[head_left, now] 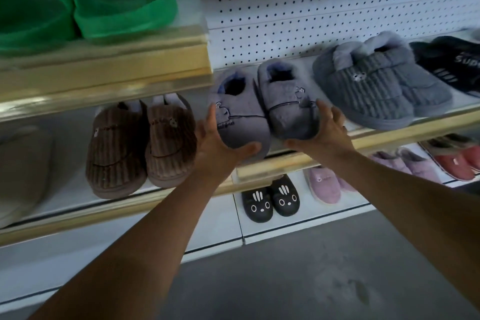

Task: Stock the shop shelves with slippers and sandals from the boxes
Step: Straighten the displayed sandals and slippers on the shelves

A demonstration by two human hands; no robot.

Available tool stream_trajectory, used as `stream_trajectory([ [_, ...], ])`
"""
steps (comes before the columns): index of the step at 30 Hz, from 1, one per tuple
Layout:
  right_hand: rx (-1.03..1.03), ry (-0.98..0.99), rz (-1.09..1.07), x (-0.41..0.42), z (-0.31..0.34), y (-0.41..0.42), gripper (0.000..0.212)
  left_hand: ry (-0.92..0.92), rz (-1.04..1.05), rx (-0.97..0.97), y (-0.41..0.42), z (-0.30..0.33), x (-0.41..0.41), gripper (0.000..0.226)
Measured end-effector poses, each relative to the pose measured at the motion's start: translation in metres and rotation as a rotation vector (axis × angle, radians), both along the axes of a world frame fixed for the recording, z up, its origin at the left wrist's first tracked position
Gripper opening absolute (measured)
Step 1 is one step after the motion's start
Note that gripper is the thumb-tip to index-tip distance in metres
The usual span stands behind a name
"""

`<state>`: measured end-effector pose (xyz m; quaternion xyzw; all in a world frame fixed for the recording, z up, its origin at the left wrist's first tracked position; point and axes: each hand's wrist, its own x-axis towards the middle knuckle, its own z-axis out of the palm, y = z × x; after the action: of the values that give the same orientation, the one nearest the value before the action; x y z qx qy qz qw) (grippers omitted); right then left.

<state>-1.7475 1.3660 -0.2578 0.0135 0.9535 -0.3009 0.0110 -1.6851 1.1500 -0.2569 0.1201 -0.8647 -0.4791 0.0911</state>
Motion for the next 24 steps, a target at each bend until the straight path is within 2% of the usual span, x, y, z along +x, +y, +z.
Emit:
stream_trajectory([
  [5, 0.031, 0.077, 0.052, -0.005, -0.009, -0.001, 0.109, -0.067, 0.004, -0.038, 0.028, -0.004, -0.017, 0.128],
  [9, 0.034, 0.086, 0.069, -0.012, -0.007, 0.009, 0.108, -0.074, 0.054, -0.108, 0.046, -0.005, -0.025, 0.129],
  [16, 0.009, 0.079, 0.106, -0.012, -0.009, 0.016, 0.110, -0.064, 0.105, -0.120, 0.056, -0.004, -0.024, 0.124],
  [21, -0.073, 0.018, 0.193, -0.011, -0.006, 0.026, 0.113, 0.013, 0.117, -0.420, 0.075, 0.000, -0.021, 0.118],
  [24, -0.136, 0.077, 0.230, -0.006, 0.000, 0.040, 0.096, 0.071, 0.071, -0.467, 0.098, 0.006, -0.020, 0.102],
])
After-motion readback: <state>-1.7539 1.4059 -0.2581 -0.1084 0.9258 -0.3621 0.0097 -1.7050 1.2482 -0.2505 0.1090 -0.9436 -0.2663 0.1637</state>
